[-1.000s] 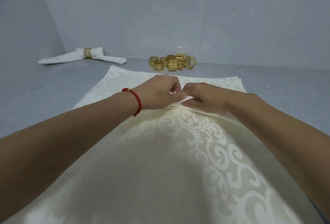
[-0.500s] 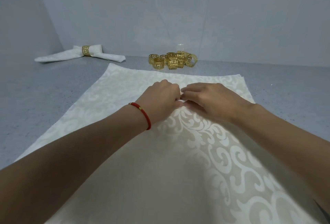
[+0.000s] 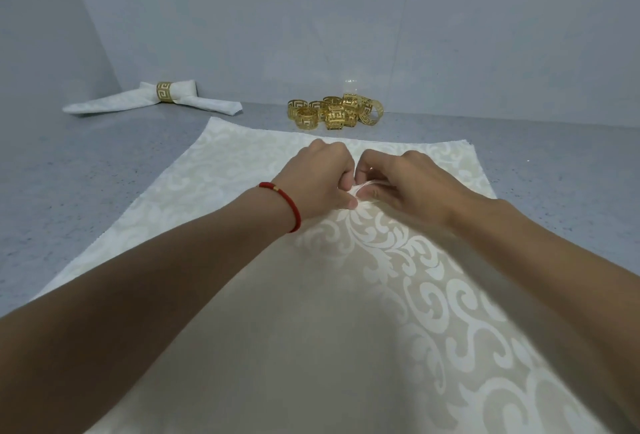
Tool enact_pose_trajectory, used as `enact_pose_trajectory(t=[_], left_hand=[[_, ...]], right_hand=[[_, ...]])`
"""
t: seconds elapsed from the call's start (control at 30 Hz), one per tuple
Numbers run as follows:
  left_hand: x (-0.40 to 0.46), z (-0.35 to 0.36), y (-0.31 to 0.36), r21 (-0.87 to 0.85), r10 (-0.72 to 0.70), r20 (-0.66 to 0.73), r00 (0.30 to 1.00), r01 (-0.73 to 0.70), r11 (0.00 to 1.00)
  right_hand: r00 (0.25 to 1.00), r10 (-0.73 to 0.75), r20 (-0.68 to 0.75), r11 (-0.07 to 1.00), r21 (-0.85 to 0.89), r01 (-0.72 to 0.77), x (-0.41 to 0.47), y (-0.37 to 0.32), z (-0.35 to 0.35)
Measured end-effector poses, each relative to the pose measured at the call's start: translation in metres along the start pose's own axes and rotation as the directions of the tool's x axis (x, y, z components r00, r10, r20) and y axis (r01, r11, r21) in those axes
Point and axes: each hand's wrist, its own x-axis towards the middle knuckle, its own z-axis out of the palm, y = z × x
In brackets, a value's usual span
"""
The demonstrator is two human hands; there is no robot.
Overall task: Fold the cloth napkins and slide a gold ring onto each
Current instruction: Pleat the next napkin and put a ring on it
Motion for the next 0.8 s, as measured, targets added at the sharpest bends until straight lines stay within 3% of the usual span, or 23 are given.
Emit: enact_pose_trajectory(t=[0.13,0.3,0.43,0.53,0.6,0.7,0.8], left_hand=[[0.008,-0.011,0.007,0.119,0.041,0.116,0.992,-0.055,0.991],[0.013,-0.005,0.011,0.112,0.072,0.093,0.993,-0.082,0.990],[0.012,-0.003,0.005,0.096,0.050,0.070,0.996,-0.056,0.994],[0.006,-0.009,-0.023,0.183,-0.034,-0.028,0.999,0.038,0.982],[0.000,-0.020,-0.055,0.212,-0.151,-0.157,0.976,0.183,0.960],[-0.018,-0.031,-0.093,0.152,-0.282,-0.354,0.891,0.353,0.923],[-0.029,-0.031,-0.105,0.140,-0.309,-0.443,0.841,0.406,0.903]], right_hand=[[0.998,0.042,0.055,0.998,0.045,-0.044,0.010,0.004,-0.005],[0.990,0.053,0.132,0.989,0.133,-0.070,0.017,0.006,-0.016],[0.942,0.173,0.287,0.942,0.232,-0.244,0.022,0.004,-0.036],[0.942,0.313,0.122,0.876,0.345,-0.336,0.037,0.009,-0.034],[0.911,0.410,-0.056,0.886,0.261,-0.383,0.058,0.018,-0.020],[0.843,0.525,-0.114,0.851,0.072,-0.520,0.096,0.031,0.006],[0.800,0.569,-0.193,0.814,-0.008,-0.581,0.132,0.031,0.025]])
